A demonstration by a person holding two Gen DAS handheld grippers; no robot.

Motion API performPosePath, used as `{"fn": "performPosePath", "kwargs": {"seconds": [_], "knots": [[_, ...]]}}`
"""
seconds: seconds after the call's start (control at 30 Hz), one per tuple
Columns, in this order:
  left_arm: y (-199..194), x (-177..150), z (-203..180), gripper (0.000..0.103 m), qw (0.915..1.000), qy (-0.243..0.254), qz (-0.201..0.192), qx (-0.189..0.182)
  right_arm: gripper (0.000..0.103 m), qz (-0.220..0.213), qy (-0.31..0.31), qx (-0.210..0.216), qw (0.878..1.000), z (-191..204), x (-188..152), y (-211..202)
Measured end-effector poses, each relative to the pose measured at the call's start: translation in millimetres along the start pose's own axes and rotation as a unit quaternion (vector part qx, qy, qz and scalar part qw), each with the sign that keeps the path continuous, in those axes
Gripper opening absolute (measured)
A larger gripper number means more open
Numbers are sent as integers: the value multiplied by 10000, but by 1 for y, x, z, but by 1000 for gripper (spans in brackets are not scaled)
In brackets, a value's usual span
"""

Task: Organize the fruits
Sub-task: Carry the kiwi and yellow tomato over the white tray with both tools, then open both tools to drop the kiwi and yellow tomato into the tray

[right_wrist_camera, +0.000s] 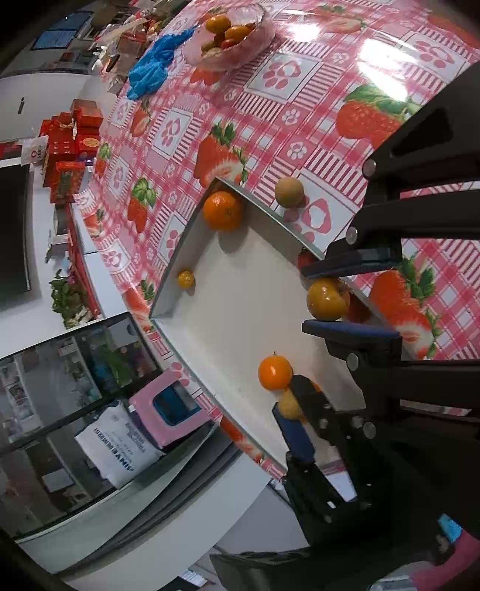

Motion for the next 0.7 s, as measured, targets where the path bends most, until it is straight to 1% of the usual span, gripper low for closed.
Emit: {"fn": "performPosePath", "kwargs": {"seconds": [0.2, 0.37, 0.43, 0.47, 0.5, 0.53, 0.6, 0.63, 0.7], "knots": [[15, -5, -2, 29, 9998, 27, 193, -23, 25, 216, 43, -89, 9997, -5, 2, 18], [16, -4, -4, 29, 9998, 71, 167, 8, 25, 380, 39, -107, 9992, -6, 2, 30], [16, -4, -4, 29, 9999, 63, 158, 13, 28, 414, 27, -99, 9991, -4, 1, 32], [16, -4, -4, 29, 9998, 63, 166, 5, 34, 418, 16, -67, 9991, -3, 2, 32], [16, -4, -4, 29, 9998, 67, 168, 5, 43, 417, 3, -34, 9991, -1, 2, 32], [16, -4, -4, 29, 9998, 73, 166, 9, 48, 397, -32, -3, 9992, 1, 3, 31], [17, -5, -4, 29, 9998, 81, 178, 20, 66, 353, -116, -123, 9992, 5, 4, 29], [17, -5, -4, 29, 9998, 88, 177, 31, 68, 321, -172, -217, 9991, 7, 5, 27], [16, -5, -5, 29, 9998, 89, 178, 44, 69, 300, -251, -258, 9989, 10, 5, 25]]}}
Point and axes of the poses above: each gripper's, at about its wrist camera, not at the fingertips, and y roughly the way its jaws point, z to its left, x to its top, the point moved 9 cm from there along y, roughly the way its jaws point, and after that the axes turned 11 degrees about z, right-handed, at the moved point
